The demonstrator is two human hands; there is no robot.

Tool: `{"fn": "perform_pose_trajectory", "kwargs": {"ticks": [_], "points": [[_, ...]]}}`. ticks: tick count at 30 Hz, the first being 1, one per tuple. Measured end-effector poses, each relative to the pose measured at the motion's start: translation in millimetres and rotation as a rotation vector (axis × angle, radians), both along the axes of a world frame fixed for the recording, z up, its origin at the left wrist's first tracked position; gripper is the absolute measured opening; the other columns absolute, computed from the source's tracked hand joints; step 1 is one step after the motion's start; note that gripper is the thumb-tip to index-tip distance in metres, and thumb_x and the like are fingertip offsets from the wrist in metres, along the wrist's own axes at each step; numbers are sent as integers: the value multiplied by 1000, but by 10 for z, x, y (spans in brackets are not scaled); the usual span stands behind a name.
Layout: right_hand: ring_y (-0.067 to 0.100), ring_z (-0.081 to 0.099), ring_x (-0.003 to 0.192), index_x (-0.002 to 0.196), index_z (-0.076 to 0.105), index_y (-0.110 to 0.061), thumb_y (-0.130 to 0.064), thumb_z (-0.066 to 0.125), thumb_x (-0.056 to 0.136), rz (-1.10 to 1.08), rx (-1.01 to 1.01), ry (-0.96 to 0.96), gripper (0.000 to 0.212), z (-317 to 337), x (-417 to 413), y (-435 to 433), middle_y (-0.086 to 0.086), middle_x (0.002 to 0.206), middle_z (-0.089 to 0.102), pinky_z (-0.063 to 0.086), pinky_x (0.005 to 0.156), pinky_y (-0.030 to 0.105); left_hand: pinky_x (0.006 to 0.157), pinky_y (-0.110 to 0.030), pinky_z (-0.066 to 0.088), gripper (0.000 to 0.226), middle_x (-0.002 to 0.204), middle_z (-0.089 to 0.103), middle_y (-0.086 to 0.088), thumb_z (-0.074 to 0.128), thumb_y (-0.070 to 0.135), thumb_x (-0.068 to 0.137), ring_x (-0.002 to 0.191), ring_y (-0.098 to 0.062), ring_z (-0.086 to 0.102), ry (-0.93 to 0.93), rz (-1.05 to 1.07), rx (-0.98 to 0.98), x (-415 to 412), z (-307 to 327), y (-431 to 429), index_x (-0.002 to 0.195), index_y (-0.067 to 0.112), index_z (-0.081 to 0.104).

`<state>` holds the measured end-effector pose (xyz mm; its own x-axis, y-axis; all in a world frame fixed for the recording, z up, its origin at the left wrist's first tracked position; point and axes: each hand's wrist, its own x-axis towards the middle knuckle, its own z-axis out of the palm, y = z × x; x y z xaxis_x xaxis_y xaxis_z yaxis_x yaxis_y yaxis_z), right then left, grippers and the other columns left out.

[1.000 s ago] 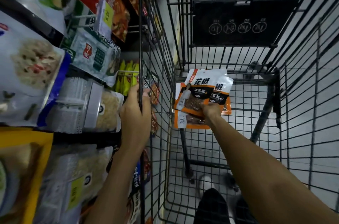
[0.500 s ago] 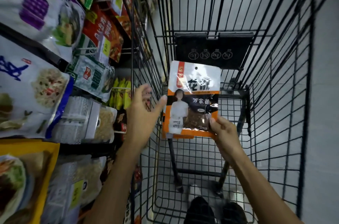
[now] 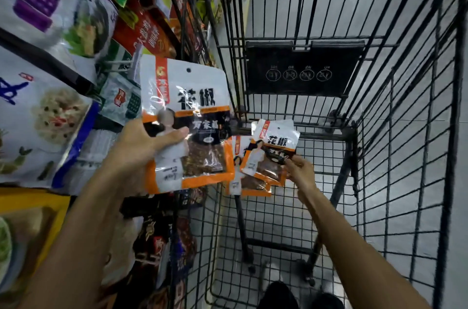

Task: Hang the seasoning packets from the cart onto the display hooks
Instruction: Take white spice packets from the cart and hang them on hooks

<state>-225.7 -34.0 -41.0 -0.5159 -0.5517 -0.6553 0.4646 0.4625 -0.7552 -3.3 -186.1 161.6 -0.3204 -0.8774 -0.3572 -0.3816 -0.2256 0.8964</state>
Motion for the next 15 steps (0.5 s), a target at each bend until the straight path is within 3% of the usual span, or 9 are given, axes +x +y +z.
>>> {"fn": "perform_pose_trajectory", "kwargs": {"ticks": [2, 4, 6, 8, 11, 15], "points": [[10, 60, 58, 78, 61, -4, -9, 58, 94, -11, 62, -30, 17, -264, -33, -34, 1, 65, 63, 47, 51, 18, 63, -30, 56, 21, 68, 72, 2, 83, 37, 48, 69, -17, 71, -72, -16, -41, 4, -21, 3, 65, 29, 72], [11, 57, 61, 77, 60, -12, -12, 62, 92, -21, 87, -53, 15, -440, -29, -103, -4, 66, 63, 41, 48, 18, 69, -37, 57, 23, 74, 74, -3, 82, 39, 48, 75, -23, 72, -87, -28, -43, -5, -45, 29, 68, 30, 74], [17, 61, 75, 95, 64, -8, -9, 64, 90, -46, 108, -69, 6, -582, -6, -171, 4, 85, 67, 44, 55, 23, 64, -36, 60, 27, 79, 74, -7, 81, 34, 51, 74, -24, 72, -53, -28, -29, -10, -63, 53, 74, 23, 73], [25, 65, 89, 111, 63, -1, -5, 67, 87, -76, 152, -52, 25, -704, 27, -238, 14, 103, 68, 54, 69, 33, 61, -31, 60, 30, 80, 72, -9, 79, 26, 55, 73, -22, 72, -6, -13, -13, -13, -77, 60, 81, 16, 69], [35, 64, 107, 114, 65, -1, -7, 71, 84, -93, 256, -9, 31, -805, 69, -294, 20, 115, 68, 51, 96, 48, 60, -29, 58, 15, 75, 72, -4, 78, 24, 60, 72, -20, 71, 6, -44, -43, -24, -89, 45, 71, 22, 68], [36, 63, 106, 108, 64, 2, -5, 67, 87, -104, 278, -79, 22, -786, 79, -280, 23, 115, 66, 51, 95, 51, 61, -26, 56, 14, 67, 69, 5, 77, 21, 64, 70, -16, 70, 41, -64, -63, -47, -85, 38, 59, 26, 66]]}}
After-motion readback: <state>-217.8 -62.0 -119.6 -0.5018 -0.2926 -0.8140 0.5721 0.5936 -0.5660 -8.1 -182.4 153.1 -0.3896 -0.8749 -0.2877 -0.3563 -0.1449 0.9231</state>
